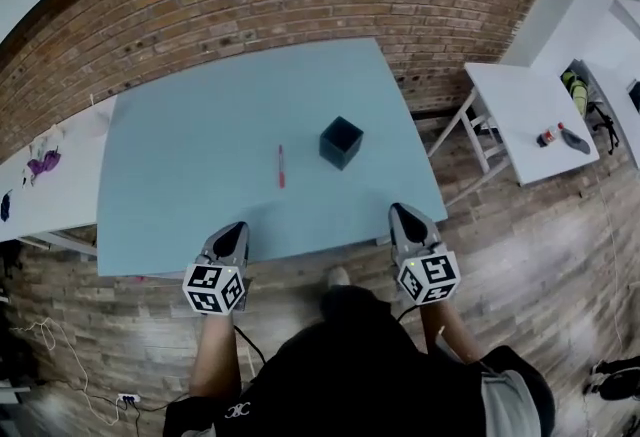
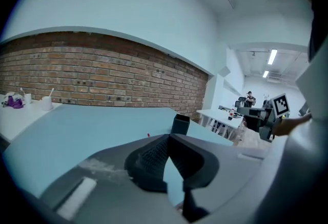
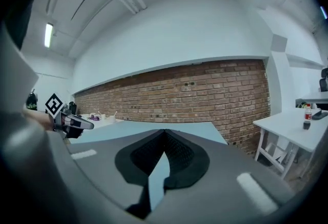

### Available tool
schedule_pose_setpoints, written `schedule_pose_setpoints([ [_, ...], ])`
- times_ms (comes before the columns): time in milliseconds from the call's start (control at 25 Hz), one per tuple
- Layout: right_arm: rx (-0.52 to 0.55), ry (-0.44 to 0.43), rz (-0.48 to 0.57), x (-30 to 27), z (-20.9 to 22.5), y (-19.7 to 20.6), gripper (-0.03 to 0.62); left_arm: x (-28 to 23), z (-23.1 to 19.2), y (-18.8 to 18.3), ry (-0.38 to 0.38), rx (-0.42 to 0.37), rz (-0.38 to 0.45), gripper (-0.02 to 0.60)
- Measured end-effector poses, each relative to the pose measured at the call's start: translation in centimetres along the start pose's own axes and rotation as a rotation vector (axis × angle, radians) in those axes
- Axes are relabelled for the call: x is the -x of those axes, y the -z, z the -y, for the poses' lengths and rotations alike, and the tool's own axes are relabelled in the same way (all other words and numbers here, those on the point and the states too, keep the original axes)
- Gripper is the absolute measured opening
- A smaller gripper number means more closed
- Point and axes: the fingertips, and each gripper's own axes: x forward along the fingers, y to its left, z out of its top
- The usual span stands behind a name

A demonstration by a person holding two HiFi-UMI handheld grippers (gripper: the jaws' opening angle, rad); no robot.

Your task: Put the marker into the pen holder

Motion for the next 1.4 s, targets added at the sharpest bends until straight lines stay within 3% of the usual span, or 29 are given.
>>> schedule_pose_setpoints([
  [280, -0.009, -0.092, -0.049, -6.2, 3.6, -1.0, 0.006, -6.8, 0.0, -3.7, -0.053, -0.029, -0.03, 0.006],
  [520, -0.015, -0.134, -0.046, -9.6, 4.3, -2.6, 0.006, -9.3, -1.9, -3.7, -0.091, -0.023, -0.098, 0.006],
  [720, -0.012, -0.13, -0.055, -10.9, 4.0, -3.3, 0.006, -12.1, -5.4, -2.3, -0.116, 0.04, -0.151, 0.008],
  [920, 0.002, -0.059, -0.024, -10.7, 6.1, -4.7, 0.006, -16.0, -6.4, -1.2, -0.093, -0.02, -0.237, 0.066],
  [1120, -0.012, 0.046, -0.057, -9.2, 8.5, -3.3, 0.006, -20.0, -6.1, 1.6, -0.081, -0.116, -0.39, 0.148],
  [1400, -0.039, 0.126, -0.107, -7.1, 8.6, -1.5, 0.006, -23.3, -4.5, 7.0, -0.001, -0.094, -0.55, 0.181],
])
